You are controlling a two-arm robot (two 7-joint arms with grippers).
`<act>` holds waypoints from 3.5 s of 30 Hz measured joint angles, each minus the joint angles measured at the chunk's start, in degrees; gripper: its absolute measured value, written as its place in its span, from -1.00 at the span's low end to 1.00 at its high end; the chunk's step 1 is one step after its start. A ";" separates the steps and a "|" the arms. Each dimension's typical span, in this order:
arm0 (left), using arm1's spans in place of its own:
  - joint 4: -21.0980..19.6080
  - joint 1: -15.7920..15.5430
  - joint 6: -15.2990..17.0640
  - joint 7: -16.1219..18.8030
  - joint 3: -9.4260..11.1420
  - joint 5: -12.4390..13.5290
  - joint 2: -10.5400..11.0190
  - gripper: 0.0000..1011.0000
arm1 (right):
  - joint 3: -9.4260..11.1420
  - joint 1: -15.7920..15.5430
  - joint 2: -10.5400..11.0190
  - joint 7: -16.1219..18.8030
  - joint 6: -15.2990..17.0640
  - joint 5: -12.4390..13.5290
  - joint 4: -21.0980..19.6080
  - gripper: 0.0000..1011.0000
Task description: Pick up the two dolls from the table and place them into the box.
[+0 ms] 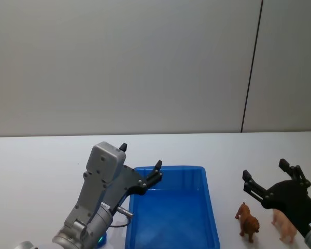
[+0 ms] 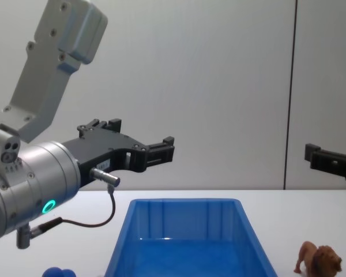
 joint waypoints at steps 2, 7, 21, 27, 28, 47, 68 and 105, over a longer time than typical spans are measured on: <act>0.00 0.00 0.00 0.00 0.00 0.00 0.00 0.98 | 0.00 0.00 0.00 0.00 0.00 0.00 0.00 0.98; 0.00 0.00 0.00 0.00 0.00 0.00 0.00 0.98 | 0.00 0.00 0.00 0.00 0.00 0.00 0.00 0.98; 0.00 0.00 0.00 0.00 0.00 0.00 0.00 0.98 | 0.00 0.00 0.00 0.02 0.00 0.00 0.00 0.98; 0.00 0.00 0.00 0.00 0.00 0.00 0.00 0.98 | 0.49 -0.02 0.51 0.40 0.03 0.52 0.21 0.98; 0.00 0.00 0.00 0.00 0.00 0.00 0.00 0.98 | 0.65 -0.04 0.68 0.51 0.07 0.65 0.31 0.98; 0.00 0.00 0.00 0.00 0.00 0.00 0.00 0.98 | 5.00 -0.69 6.02 4.71 3.65 4.58 4.62 0.98; 0.00 0.00 0.00 0.00 0.00 0.00 0.00 0.98 | 4.40 1.47 5.42 9.18 9.39 5.99 13.21 0.98; 0.00 0.00 0.00 0.00 0.00 0.00 0.00 0.98 | 3.37 4.35 3.55 8.47 10.32 5.15 14.20 -0.25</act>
